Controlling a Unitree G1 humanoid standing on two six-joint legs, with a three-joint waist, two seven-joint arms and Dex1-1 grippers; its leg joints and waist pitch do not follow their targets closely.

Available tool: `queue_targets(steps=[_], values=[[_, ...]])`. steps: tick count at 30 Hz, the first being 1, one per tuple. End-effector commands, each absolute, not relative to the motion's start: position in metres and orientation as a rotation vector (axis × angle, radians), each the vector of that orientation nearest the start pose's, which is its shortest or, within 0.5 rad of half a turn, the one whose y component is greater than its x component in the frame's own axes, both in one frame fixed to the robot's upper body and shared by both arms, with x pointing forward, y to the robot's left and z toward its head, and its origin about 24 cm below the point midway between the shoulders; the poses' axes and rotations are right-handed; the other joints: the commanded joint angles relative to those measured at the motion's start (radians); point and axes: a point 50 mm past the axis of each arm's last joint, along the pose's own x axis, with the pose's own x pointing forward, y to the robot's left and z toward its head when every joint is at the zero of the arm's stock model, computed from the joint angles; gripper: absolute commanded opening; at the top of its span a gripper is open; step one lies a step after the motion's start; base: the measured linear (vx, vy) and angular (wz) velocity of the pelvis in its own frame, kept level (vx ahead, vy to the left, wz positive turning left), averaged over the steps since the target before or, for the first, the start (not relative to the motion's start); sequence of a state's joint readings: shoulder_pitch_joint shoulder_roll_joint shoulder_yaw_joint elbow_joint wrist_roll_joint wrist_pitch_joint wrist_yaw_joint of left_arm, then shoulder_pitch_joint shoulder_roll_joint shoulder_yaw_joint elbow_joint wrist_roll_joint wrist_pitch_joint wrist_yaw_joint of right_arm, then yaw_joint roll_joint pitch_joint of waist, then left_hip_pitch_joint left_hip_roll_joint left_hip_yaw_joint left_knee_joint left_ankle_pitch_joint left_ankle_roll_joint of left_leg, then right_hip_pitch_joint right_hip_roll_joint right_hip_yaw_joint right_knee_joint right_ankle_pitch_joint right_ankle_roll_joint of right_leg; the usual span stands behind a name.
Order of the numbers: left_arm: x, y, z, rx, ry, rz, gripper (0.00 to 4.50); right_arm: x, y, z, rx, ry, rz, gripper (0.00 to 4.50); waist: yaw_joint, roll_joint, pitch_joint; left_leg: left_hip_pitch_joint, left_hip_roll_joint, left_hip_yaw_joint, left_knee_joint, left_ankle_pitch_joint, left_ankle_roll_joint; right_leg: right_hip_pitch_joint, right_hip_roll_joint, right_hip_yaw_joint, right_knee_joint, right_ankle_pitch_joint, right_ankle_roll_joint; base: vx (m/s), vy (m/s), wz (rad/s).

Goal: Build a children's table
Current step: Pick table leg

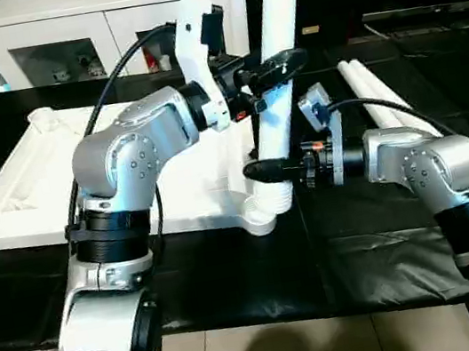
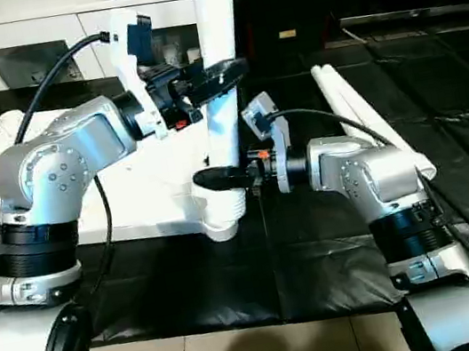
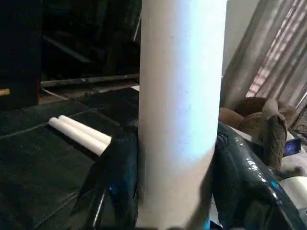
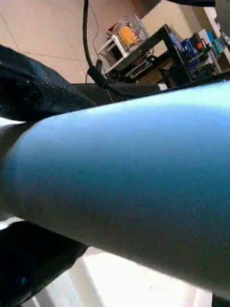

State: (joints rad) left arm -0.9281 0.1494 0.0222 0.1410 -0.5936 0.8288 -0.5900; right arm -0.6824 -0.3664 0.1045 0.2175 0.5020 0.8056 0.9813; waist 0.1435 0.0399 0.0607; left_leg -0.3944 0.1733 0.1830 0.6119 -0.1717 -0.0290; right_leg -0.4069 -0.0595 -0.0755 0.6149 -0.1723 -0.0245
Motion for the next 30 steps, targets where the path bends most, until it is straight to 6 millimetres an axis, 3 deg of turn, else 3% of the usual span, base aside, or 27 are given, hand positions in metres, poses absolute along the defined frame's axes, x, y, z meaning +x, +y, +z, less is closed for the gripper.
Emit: queue_targets(steps=[1, 12, 13, 18, 24, 30], values=[[0.335, 0.053, 0.241, -0.248, 0.013, -1.142, 1.79, 0.324, -0.116, 0.136, 0.188, 0.393, 1.201, 2.18, 0.001, -0.021, -0.086, 0.019, 0.051, -0.024, -0.053, -0.087, 0.041, 0.058, -0.088, 0.049, -0.071, -0.219, -0.157, 0.0, 0.0, 0.0], [0.321, 0.045, 0.256, -0.262, -0.059, -1.255, 1.79, 0.322, -0.115, 0.133, 0.191, 0.399, 1.202, 1.95, 0.001, -0.02, -0.086, 0.018, 0.052, -0.025, -0.053, -0.086, 0.039, 0.059, -0.088, 0.049, -0.069, -0.214, -0.159, 0.0, 0.0, 0.0], [0.318, 0.044, 0.258, -0.274, -0.066, -1.276, 2.35, 0.322, -0.115, 0.133, 0.192, 0.399, 1.2, 1.95, 0.001, -0.02, -0.085, 0.018, 0.052, -0.025, -0.053, -0.087, 0.038, 0.058, -0.089, 0.049, -0.069, -0.214, -0.16, 0.0, 0.0, 0.0], [0.307, 0.043, 0.269, -0.34, -0.108, -1.373, 2.87, 0.322, -0.116, 0.132, 0.193, 0.397, 1.191, 1.95, 0.002, -0.019, -0.085, 0.018, 0.051, -0.023, -0.052, -0.091, 0.038, 0.058, -0.088, 0.049, -0.068, -0.211, -0.175, 0.0, 0.0, 0.0], [0.296, 0.045, 0.281, -0.401, -0.179, -1.446, 3.29, 0.321, -0.116, 0.13, 0.189, 0.39, 1.175, 1.95, 0.0, -0.019, -0.083, 0.018, 0.051, -0.024, -0.053, -0.102, 0.037, 0.058, -0.087, 0.049, -0.072, -0.235, -0.164, 0.0, 0.0, 0.0], [0.295, 0.061, 0.289, -0.492, -0.23, -1.44, 3.29, 0.327, -0.121, 0.125, 0.188, 0.367, 1.071, 1.95, -0.001, -0.018, -0.084, 0.02, 0.049, -0.024, -0.053, -0.106, 0.029, 0.055, -0.086, 0.049, -0.074, -0.244, -0.159, 0.0, 0.0, 0.0]])
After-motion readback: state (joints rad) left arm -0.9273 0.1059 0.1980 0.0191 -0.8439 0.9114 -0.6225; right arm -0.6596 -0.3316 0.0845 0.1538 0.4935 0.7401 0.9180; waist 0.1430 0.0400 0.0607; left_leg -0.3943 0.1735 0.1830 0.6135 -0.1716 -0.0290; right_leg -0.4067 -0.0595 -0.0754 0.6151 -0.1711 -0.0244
